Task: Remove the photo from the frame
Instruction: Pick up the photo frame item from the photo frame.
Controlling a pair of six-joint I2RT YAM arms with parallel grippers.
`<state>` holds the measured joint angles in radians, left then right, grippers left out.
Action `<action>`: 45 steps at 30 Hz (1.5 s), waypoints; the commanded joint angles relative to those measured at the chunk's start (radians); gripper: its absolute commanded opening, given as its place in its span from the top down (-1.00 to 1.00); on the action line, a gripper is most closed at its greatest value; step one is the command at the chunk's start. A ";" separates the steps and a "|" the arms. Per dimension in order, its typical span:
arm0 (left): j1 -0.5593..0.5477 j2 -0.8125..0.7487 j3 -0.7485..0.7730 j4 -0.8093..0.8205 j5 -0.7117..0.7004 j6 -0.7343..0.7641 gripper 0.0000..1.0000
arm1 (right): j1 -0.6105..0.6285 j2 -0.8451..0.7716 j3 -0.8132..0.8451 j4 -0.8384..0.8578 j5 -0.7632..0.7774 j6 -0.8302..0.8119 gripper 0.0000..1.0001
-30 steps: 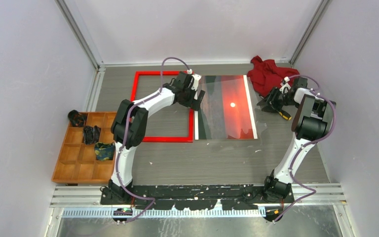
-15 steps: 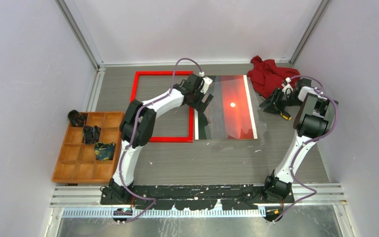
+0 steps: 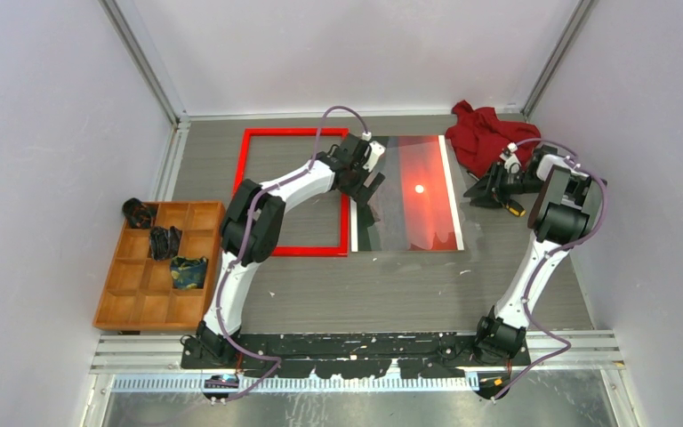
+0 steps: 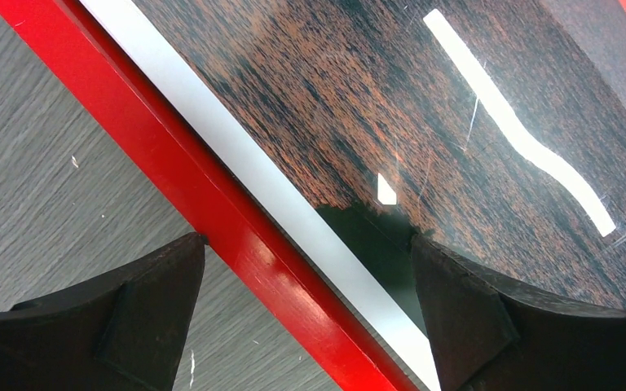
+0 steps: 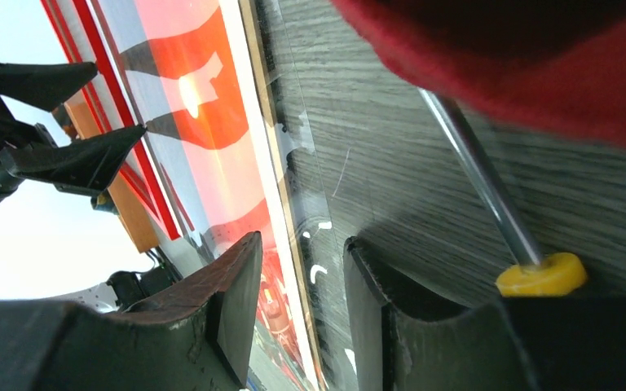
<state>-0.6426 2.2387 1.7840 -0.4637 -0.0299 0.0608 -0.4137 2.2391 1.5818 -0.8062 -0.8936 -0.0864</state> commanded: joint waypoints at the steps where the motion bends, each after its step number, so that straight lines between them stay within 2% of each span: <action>1: -0.010 0.011 0.035 -0.023 0.005 0.004 -0.96 | 0.001 0.018 0.035 -0.064 -0.031 -0.072 0.08; 11: -0.012 0.013 0.031 -0.028 0.015 -0.006 -0.96 | 0.001 0.026 0.069 -0.156 -0.123 -0.156 0.21; 25: -0.013 0.019 0.035 -0.034 0.025 -0.016 -0.95 | 0.001 0.028 0.100 -0.253 -0.227 -0.228 0.29; 37: -0.014 0.023 0.035 -0.039 0.025 -0.020 -0.95 | 0.048 0.022 0.089 -0.285 -0.180 -0.306 0.23; 45: -0.012 0.024 0.032 -0.038 0.025 -0.021 -0.94 | 0.064 0.028 0.091 -0.316 -0.235 -0.332 0.21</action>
<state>-0.6453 2.2459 1.7969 -0.4770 -0.0338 0.0570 -0.3542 2.2715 1.6497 -1.0813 -1.0691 -0.3832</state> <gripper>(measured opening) 0.973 0.392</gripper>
